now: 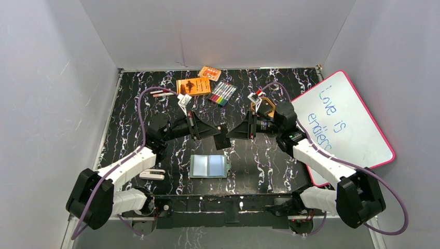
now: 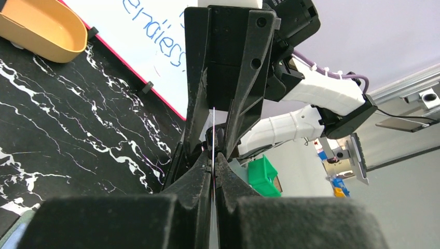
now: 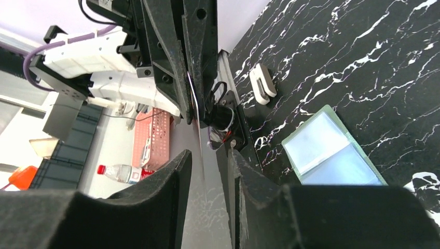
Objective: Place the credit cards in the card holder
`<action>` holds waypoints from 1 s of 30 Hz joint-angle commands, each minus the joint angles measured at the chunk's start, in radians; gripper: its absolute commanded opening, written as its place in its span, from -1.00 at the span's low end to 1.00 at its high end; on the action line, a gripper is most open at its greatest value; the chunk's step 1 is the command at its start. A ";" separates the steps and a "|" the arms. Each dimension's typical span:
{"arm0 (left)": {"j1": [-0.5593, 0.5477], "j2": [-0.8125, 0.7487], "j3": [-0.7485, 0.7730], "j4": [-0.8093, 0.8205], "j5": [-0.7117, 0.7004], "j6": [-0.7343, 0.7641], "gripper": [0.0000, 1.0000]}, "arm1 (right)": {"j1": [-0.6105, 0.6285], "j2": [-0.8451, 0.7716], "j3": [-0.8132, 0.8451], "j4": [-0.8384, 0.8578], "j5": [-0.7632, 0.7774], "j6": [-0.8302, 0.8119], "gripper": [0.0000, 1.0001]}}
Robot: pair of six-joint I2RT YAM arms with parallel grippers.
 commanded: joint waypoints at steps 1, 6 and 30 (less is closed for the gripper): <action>0.004 0.003 0.037 0.071 0.064 -0.029 -1.00 | 0.019 -0.002 0.050 0.027 -0.035 -0.011 -0.26; 0.004 0.003 0.037 0.080 0.065 -0.034 -1.00 | 0.020 -0.007 0.026 0.098 -0.038 0.051 -0.54; 0.004 -0.182 -0.041 -0.225 -0.078 0.062 -0.03 | 0.113 -0.033 -0.008 0.100 0.101 0.051 -1.00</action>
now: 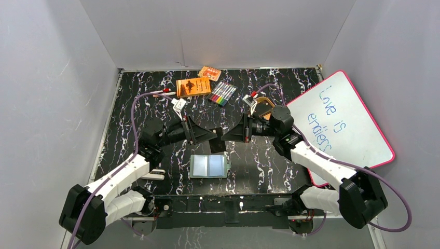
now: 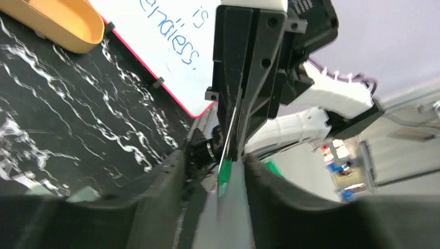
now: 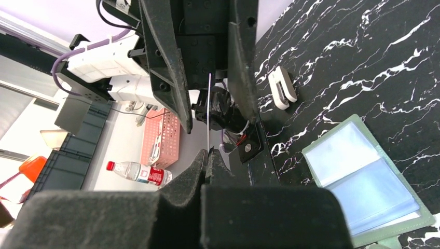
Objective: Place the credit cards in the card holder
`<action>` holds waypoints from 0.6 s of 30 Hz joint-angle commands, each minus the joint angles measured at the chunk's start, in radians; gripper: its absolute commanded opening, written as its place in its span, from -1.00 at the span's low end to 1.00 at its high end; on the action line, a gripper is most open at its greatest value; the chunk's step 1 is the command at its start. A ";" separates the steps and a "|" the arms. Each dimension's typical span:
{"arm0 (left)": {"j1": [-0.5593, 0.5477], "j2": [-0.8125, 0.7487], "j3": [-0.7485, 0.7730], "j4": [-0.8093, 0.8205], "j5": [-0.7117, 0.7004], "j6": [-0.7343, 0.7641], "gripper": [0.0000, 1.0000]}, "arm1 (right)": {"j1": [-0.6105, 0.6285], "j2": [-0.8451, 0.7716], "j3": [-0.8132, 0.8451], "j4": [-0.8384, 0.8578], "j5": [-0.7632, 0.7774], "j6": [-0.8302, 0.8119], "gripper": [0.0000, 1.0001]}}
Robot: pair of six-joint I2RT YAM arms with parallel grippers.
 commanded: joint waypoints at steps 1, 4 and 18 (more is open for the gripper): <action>0.002 -0.059 0.006 -0.151 -0.071 0.049 0.16 | 0.018 -0.034 -0.009 -0.017 0.089 -0.028 -1.00; 0.004 -0.167 0.009 -0.376 -0.232 0.130 0.39 | 0.018 -0.056 -0.029 -0.101 0.182 -0.057 -1.00; 0.004 -0.260 -0.106 -0.802 -0.533 0.160 0.12 | 0.083 0.194 -0.119 -0.077 0.319 0.063 -1.00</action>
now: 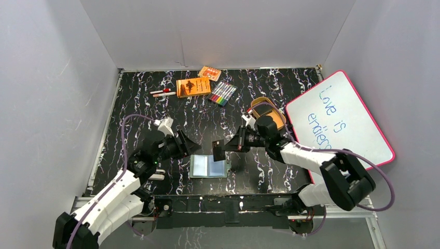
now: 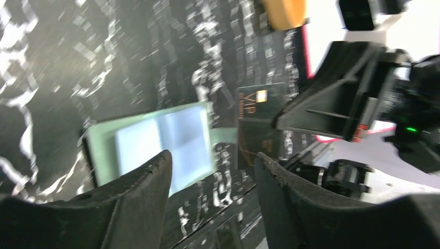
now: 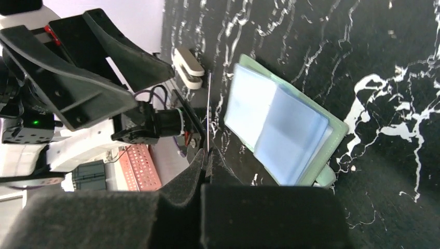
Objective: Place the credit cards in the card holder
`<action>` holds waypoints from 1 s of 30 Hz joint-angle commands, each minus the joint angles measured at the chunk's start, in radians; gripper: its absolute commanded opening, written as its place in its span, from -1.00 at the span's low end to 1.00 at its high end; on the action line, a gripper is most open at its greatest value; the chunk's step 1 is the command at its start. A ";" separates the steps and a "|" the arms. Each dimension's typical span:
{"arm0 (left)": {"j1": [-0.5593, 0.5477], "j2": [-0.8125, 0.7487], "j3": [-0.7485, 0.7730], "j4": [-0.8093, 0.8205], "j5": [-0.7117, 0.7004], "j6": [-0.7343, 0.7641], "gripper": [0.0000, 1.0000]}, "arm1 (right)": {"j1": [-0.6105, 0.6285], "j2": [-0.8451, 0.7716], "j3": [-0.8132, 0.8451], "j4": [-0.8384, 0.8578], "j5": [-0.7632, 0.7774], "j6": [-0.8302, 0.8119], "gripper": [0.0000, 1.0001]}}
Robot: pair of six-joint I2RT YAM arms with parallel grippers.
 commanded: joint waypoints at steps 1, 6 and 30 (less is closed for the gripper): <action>0.004 0.054 -0.038 -0.090 -0.045 -0.010 0.06 | 0.065 0.068 0.017 0.069 0.062 0.046 -1.00; 0.002 0.079 -0.093 -0.090 -0.070 -0.060 -0.03 | 0.126 0.154 0.046 0.072 0.110 0.070 -1.00; -0.004 0.221 -0.161 -0.062 -0.128 -0.122 -0.39 | 0.219 0.271 0.093 -0.042 0.282 0.065 -1.00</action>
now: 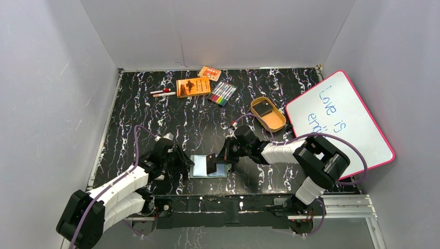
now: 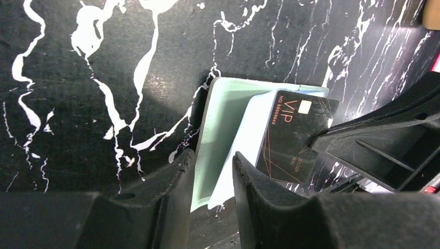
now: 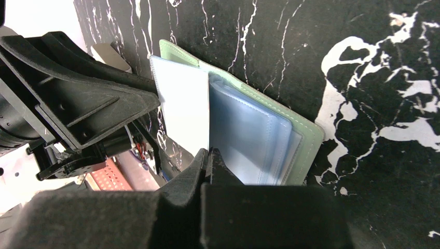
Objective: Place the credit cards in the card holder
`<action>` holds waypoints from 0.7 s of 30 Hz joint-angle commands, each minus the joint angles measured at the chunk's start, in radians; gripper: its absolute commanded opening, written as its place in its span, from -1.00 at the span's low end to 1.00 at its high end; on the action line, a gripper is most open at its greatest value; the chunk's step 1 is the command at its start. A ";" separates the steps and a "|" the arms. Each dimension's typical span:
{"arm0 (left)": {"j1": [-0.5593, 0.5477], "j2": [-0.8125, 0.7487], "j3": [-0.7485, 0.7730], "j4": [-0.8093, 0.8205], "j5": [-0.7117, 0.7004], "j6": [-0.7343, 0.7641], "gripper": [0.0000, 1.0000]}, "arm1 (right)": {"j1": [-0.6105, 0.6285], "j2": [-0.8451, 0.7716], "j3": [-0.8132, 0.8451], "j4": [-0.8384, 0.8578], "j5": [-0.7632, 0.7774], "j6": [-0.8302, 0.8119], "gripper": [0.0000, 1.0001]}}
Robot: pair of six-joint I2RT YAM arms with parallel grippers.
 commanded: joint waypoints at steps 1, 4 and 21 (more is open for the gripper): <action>-0.003 0.010 -0.013 0.007 -0.022 -0.017 -0.40 | 0.006 -0.032 0.026 -0.014 0.039 -0.013 -1.00; -0.003 0.016 -0.023 0.017 -0.023 -0.026 -0.42 | 0.006 -0.040 0.029 -0.031 0.045 -0.021 -1.00; -0.003 0.034 -0.050 0.057 -0.005 -0.036 -0.51 | 0.016 -0.012 0.032 -0.034 0.043 -0.004 -1.00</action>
